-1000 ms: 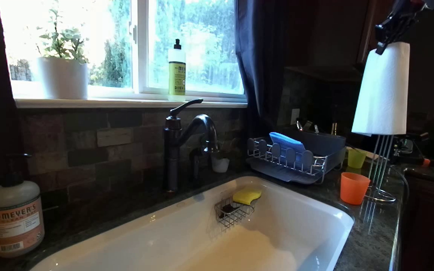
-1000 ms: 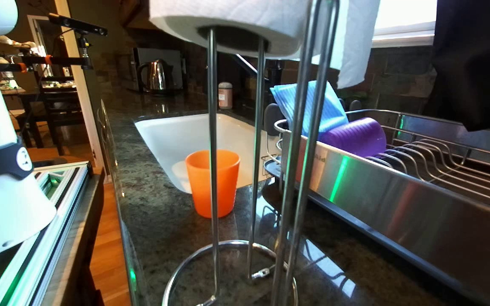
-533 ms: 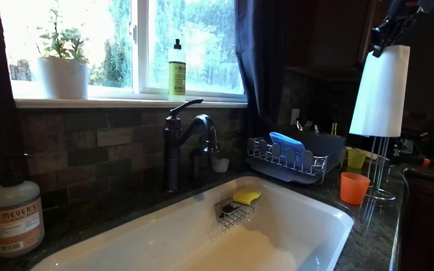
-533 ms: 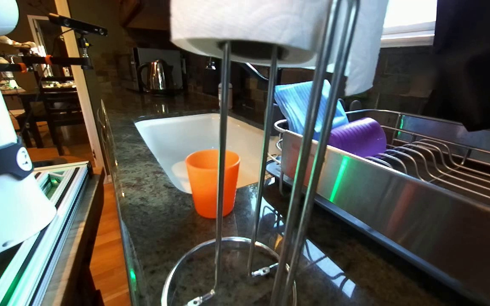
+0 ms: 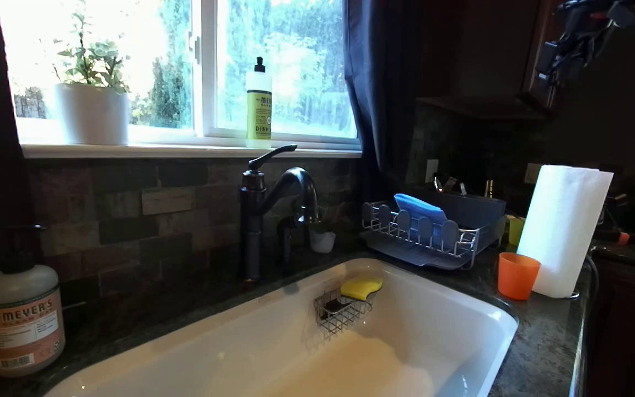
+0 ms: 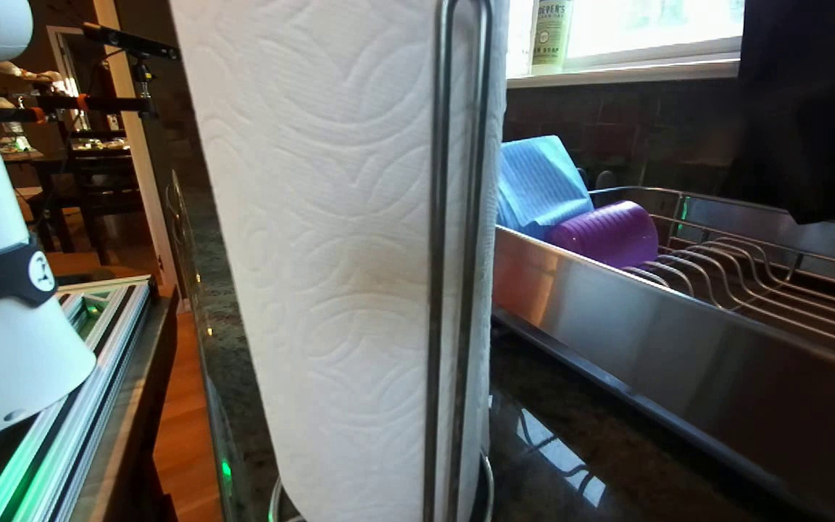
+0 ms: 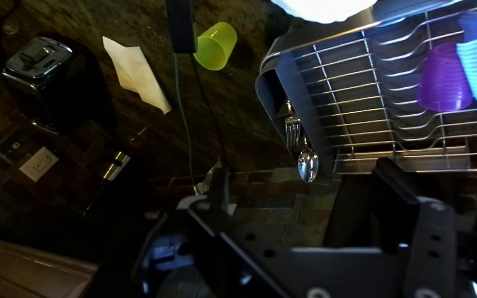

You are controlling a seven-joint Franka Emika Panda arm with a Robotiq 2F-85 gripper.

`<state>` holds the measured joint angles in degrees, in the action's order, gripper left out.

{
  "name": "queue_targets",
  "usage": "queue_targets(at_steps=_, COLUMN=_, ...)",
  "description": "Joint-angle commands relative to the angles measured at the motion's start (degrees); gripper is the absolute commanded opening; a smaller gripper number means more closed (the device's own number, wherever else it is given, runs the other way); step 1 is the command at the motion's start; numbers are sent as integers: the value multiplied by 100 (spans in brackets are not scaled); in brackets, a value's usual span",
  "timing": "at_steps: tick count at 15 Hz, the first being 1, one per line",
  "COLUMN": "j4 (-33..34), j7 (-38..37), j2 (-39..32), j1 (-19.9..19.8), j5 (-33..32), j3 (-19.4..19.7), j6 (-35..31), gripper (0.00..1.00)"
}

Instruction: Put the paper towel on the paper towel holder

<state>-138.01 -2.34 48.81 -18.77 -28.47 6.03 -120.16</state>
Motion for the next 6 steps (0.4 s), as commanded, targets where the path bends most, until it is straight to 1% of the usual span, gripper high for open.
queue_targets(at_steps=1, j4=21, j7=-185, j2=-4, j1=-62, j5=-104, j3=-91, j6=89, gripper=100)
queue_targets(at_steps=3, j4=163, j7=-215, j2=25, j1=-29, j5=32, j3=-105, j6=246, gripper=100)
queue_targets(at_steps=4, j4=252, j7=-191, j2=83, j1=56, j5=147, j3=-74, j6=260, gripper=100)
queue_targets(at_steps=5, j4=106, j7=-127, j2=11, j1=31, j5=2, j3=-22, j6=56, gripper=100)
queue_targets(at_steps=6, j4=171, j7=-127, j2=21, j1=42, j5=16, j3=-25, j6=68, gripper=100)
